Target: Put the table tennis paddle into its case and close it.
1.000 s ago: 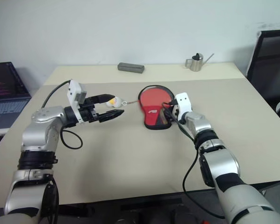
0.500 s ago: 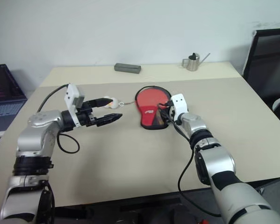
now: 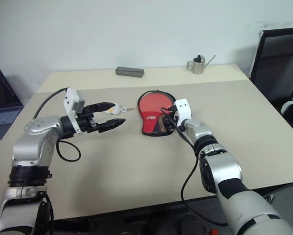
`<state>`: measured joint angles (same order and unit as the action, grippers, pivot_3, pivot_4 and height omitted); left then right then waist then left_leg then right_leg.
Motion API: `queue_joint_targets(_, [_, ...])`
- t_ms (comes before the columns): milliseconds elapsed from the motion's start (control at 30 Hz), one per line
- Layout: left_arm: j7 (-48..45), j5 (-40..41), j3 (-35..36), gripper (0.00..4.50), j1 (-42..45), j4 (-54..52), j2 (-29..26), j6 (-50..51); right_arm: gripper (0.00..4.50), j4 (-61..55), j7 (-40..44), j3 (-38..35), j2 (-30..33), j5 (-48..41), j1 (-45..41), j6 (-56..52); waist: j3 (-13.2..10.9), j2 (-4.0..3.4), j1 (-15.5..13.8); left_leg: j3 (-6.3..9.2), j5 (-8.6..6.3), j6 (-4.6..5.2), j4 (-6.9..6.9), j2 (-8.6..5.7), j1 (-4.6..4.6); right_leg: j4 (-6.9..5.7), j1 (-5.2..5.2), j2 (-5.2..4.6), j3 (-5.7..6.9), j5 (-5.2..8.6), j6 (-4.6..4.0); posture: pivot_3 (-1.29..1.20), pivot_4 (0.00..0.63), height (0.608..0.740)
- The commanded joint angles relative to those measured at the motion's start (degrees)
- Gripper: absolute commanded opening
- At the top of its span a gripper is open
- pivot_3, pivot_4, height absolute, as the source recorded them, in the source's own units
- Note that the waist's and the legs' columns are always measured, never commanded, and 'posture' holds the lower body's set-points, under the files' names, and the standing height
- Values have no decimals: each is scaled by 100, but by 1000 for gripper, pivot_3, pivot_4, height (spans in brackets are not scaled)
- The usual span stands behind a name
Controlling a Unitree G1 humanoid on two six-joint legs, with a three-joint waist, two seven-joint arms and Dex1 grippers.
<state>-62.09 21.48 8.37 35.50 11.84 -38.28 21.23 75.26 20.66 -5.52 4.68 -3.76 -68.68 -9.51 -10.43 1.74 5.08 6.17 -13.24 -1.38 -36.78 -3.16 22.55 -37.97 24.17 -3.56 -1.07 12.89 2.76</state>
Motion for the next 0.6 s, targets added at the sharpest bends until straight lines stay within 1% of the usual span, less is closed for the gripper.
queue_joint_targets(33, [17, 102, 133, 4500, 79, -102, -127, -71, 4449, -40, -26, -213, -54, -129, -243, -34, 0, -1, 0, 0, 0, 0, 0, 1, 0, 0, 0, 0, 0, 0, 0, 0, 150, 740])
queue_joint_targets(167, [28, 102, 125, 4500, 104, -54, -130, -104, 4449, -37, -114, -282, -44, -77, -248, -49, -1, -1, -16, 1, 0, 0, 0, -1, 1, 2, 0, 0, 1, 0, 0, 0, 150, 740])
queue_joint_targets(400, [39, 72, 98, 4500, 103, -21, -117, -152, 4449, 2, -358, -45, -60, 302, -156, -75, -1, -2, -17, 1, 0, 0, 1, 0, 1, 2, 0, 0, 1, 0, -1, 0, 150, 740])
queue_joint_targets(600, [62, 48, 87, 4500, 46, -43, -112, -181, 4449, 25, -240, 14, -157, 434, -125, -179, -1, -1, -14, 1, 0, 0, 1, 0, 0, 2, -1, 1, 1, 0, -1, 0, 150, 740])
